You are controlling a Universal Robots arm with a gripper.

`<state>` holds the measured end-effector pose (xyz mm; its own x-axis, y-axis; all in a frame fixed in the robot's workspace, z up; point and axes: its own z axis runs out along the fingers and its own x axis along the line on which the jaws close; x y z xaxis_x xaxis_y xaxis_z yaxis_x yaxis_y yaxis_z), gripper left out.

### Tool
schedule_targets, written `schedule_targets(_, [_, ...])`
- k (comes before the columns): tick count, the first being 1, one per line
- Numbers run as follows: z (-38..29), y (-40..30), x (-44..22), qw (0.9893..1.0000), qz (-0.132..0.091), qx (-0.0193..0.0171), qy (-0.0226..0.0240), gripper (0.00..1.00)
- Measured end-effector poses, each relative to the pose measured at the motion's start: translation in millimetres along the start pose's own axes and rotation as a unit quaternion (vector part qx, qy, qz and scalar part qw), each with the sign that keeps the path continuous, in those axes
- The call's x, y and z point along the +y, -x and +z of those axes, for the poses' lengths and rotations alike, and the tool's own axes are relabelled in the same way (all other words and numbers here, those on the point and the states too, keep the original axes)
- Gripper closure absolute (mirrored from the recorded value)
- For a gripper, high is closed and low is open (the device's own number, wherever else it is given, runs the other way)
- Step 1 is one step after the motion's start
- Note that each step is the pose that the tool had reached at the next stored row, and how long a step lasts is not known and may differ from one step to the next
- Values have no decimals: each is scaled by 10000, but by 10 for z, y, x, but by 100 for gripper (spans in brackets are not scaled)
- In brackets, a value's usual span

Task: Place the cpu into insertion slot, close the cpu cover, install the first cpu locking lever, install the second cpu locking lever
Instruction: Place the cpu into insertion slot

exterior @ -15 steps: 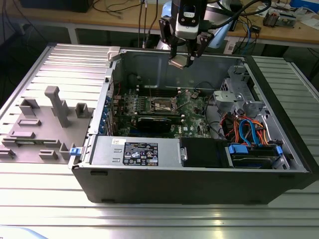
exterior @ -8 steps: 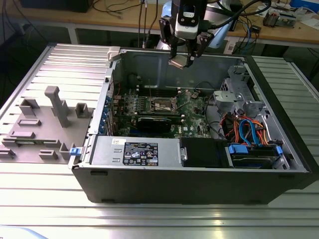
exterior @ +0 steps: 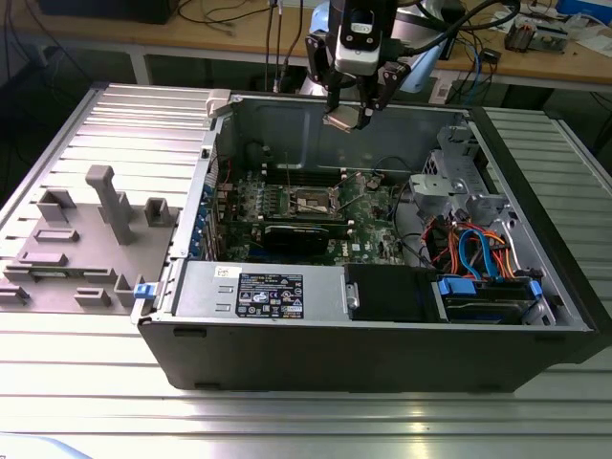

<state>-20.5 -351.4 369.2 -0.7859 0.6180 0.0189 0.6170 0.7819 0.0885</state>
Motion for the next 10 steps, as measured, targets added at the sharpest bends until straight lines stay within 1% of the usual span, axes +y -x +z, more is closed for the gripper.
schedule_targets(10, [0, 0, 0, 10000, 43, -4, 1, 46])
